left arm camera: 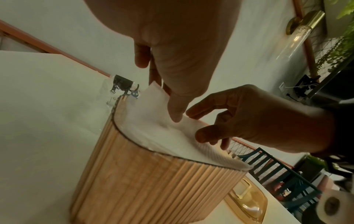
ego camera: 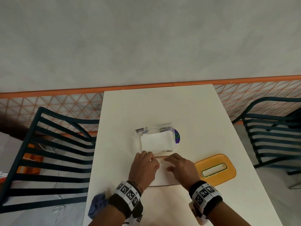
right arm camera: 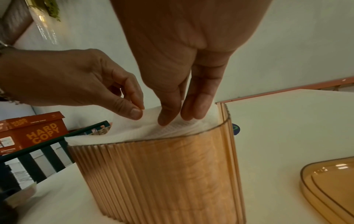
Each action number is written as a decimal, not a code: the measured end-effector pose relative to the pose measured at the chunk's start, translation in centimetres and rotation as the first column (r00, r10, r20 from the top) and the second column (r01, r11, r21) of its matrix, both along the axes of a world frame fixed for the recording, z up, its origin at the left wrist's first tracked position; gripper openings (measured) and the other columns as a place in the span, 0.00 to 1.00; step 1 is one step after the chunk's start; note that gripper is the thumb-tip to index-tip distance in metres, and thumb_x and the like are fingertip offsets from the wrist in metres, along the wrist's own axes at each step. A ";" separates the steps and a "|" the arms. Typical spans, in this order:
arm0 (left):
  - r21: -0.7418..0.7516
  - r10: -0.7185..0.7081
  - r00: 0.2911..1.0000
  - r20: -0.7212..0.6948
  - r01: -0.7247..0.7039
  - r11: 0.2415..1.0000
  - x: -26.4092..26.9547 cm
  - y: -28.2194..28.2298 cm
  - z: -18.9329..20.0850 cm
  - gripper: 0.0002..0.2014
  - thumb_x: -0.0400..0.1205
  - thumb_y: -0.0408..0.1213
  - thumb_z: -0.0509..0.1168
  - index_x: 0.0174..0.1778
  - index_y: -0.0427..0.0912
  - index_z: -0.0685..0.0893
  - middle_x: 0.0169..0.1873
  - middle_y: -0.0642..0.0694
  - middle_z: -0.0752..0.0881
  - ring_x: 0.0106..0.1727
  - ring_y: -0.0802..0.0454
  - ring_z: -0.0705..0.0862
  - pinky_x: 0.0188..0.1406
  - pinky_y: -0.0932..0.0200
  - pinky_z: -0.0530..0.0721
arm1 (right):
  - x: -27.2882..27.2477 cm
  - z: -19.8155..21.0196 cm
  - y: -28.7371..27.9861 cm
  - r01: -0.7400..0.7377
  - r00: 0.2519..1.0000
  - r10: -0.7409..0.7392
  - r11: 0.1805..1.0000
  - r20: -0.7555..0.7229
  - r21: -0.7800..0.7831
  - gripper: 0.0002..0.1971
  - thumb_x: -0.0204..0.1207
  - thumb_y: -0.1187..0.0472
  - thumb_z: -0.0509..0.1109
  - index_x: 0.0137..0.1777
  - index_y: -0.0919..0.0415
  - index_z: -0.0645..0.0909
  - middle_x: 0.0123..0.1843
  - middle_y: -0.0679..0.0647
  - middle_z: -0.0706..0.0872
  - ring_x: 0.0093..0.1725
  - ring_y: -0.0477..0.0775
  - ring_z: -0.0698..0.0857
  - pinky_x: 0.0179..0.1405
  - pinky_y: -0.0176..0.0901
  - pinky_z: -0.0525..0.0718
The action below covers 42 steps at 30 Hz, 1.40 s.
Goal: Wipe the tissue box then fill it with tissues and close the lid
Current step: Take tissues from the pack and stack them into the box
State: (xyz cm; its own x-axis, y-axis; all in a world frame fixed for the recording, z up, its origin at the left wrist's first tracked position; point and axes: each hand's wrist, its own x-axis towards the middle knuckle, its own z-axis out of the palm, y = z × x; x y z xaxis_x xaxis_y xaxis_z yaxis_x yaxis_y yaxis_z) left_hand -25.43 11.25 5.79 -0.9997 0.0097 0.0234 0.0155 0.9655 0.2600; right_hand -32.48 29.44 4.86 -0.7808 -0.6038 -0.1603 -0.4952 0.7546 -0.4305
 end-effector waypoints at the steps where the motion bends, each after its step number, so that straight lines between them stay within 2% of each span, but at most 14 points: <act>1: -0.001 -0.012 1.000 -0.007 0.012 1.000 0.3 0.0 0.0 0.06 0.70 0.40 0.79 0.34 0.56 0.89 0.39 0.57 0.83 0.42 0.53 0.80 0.41 0.57 0.78 | 0.0 -0.1 0.0 -0.020 1.000 0.020 1.000 -0.010 -0.002 0.14 0.74 0.59 0.78 0.59 0.46 0.88 0.58 0.43 0.89 0.50 0.51 0.90 0.41 0.40 0.87; 5: 0.019 -0.039 0.999 -0.035 0.040 0.999 1.3 -0.4 -0.4 0.08 0.71 0.40 0.79 0.35 0.55 0.86 0.37 0.58 0.83 0.41 0.53 0.79 0.40 0.59 0.78 | 0.1 0.0 0.3 -0.032 0.999 0.032 0.999 -0.041 -0.014 0.05 0.74 0.59 0.77 0.46 0.46 0.90 0.45 0.42 0.88 0.40 0.50 0.88 0.33 0.34 0.74; 9: 0.047 -0.073 0.997 -0.025 0.074 0.996 2.3 -0.3 -1.2 0.07 0.75 0.43 0.78 0.42 0.56 0.85 0.34 0.60 0.84 0.41 0.55 0.80 0.39 0.59 0.84 | 0.6 0.0 1.1 -0.022 1.000 0.022 1.000 -0.007 -0.017 0.06 0.75 0.56 0.77 0.48 0.44 0.92 0.48 0.42 0.87 0.42 0.49 0.87 0.36 0.38 0.81; 12: 0.067 -0.082 0.996 0.027 0.080 0.995 2.6 -0.4 -1.8 0.11 0.73 0.43 0.79 0.49 0.58 0.89 0.38 0.61 0.86 0.46 0.54 0.84 0.43 0.60 0.85 | 0.7 0.1 1.5 -0.001 1.000 0.002 1.000 0.026 -0.013 0.08 0.76 0.54 0.75 0.53 0.44 0.92 0.51 0.42 0.86 0.45 0.49 0.87 0.39 0.33 0.75; 15: 0.078 -0.073 0.994 0.077 0.067 0.995 2.4 -0.7 -1.8 0.09 0.73 0.42 0.79 0.45 0.59 0.92 0.37 0.60 0.85 0.44 0.54 0.84 0.41 0.60 0.84 | 0.5 0.1 1.7 0.017 0.999 -0.016 1.000 0.045 -0.006 0.08 0.78 0.52 0.74 0.54 0.44 0.91 0.51 0.41 0.86 0.48 0.47 0.86 0.38 0.30 0.71; 18: 0.080 -0.053 0.986 0.157 0.041 0.996 1.9 -1.0 -1.5 0.08 0.83 0.42 0.69 0.54 0.58 0.92 0.47 0.57 0.87 0.53 0.52 0.82 0.53 0.58 0.79 | -0.1 0.1 1.9 0.041 0.994 -0.041 0.999 0.101 0.006 0.08 0.78 0.48 0.74 0.53 0.44 0.91 0.51 0.41 0.87 0.52 0.46 0.85 0.38 0.27 0.72; 20: 0.079 -0.043 0.975 0.219 0.026 0.997 1.7 -1.4 -1.5 0.12 0.88 0.43 0.61 0.60 0.57 0.89 0.54 0.56 0.86 0.59 0.52 0.78 0.59 0.58 0.74 | -0.4 -0.1 2.0 0.052 0.989 -0.057 0.998 0.134 0.041 0.09 0.78 0.46 0.73 0.54 0.43 0.91 0.51 0.40 0.88 0.54 0.47 0.85 0.44 0.34 0.79; 23: 0.055 -0.031 0.956 0.290 0.015 0.998 1.1 -1.9 -1.6 0.13 0.89 0.44 0.60 0.60 0.56 0.89 0.54 0.55 0.87 0.58 0.51 0.78 0.59 0.56 0.74 | -1.0 0.1 2.1 0.073 0.986 -0.086 0.993 0.146 0.094 0.09 0.78 0.45 0.73 0.53 0.43 0.91 0.51 0.40 0.90 0.54 0.47 0.84 0.45 0.37 0.76; 26: 0.075 0.037 0.946 0.321 -0.064 0.995 0.6 -2.0 -1.5 0.16 0.88 0.53 0.59 0.57 0.55 0.91 0.52 0.55 0.91 0.55 0.51 0.80 0.59 0.54 0.75 | -1.6 0.4 2.0 0.114 0.977 -0.134 0.986 0.165 0.126 0.08 0.77 0.46 0.74 0.49 0.46 0.90 0.50 0.43 0.91 0.52 0.49 0.85 0.43 0.39 0.73; 32: 0.016 0.171 0.951 0.257 -0.181 0.983 0.1 -1.9 -1.2 0.18 0.84 0.59 0.62 0.51 0.54 0.93 0.45 0.56 0.92 0.53 0.53 0.81 0.60 0.54 0.74 | -2.5 0.8 1.1 0.151 0.965 -0.186 0.971 0.185 0.187 0.09 0.73 0.44 0.77 0.48 0.46 0.89 0.48 0.44 0.92 0.50 0.50 0.87 0.44 0.40 0.78; 35: 0.008 0.190 0.965 0.179 -0.194 0.981 0.2 -1.2 -1.1 0.14 0.83 0.57 0.66 0.51 0.54 0.91 0.47 0.56 0.89 0.54 0.52 0.80 0.58 0.55 0.73 | -2.7 0.7 0.8 0.147 0.966 -0.185 0.969 0.183 0.201 0.09 0.72 0.45 0.78 0.48 0.46 0.89 0.48 0.44 0.92 0.50 0.50 0.87 0.46 0.41 0.81; 38: 0.029 0.165 0.981 0.104 -0.168 0.985 1.1 0.3 -0.6 0.12 0.70 0.42 0.81 0.47 0.52 0.90 0.47 0.53 0.85 0.48 0.50 0.83 0.46 0.56 0.83 | -2.7 0.6 0.8 0.137 0.969 -0.172 0.971 0.176 0.195 0.09 0.72 0.45 0.78 0.48 0.47 0.88 0.48 0.44 0.91 0.50 0.49 0.86 0.45 0.40 0.79; 40: 0.081 0.131 0.990 0.046 -0.134 0.988 1.5 1.9 -0.4 0.17 0.63 0.29 0.81 0.44 0.50 0.90 0.45 0.51 0.84 0.42 0.50 0.85 0.31 0.58 0.85 | -2.5 0.4 1.0 0.118 0.981 -0.143 0.976 0.132 0.185 0.11 0.71 0.43 0.78 0.48 0.47 0.88 0.48 0.44 0.91 0.50 0.49 0.86 0.46 0.41 0.81; 42: 0.077 0.068 0.998 0.010 -0.069 0.995 1.7 3.6 -0.4 0.19 0.58 0.25 0.81 0.40 0.50 0.91 0.41 0.52 0.84 0.38 0.53 0.86 0.24 0.60 0.83 | -2.4 0.1 1.3 0.103 0.990 -0.117 0.980 0.078 0.171 0.13 0.71 0.42 0.78 0.49 0.47 0.89 0.47 0.44 0.91 0.51 0.50 0.86 0.46 0.41 0.82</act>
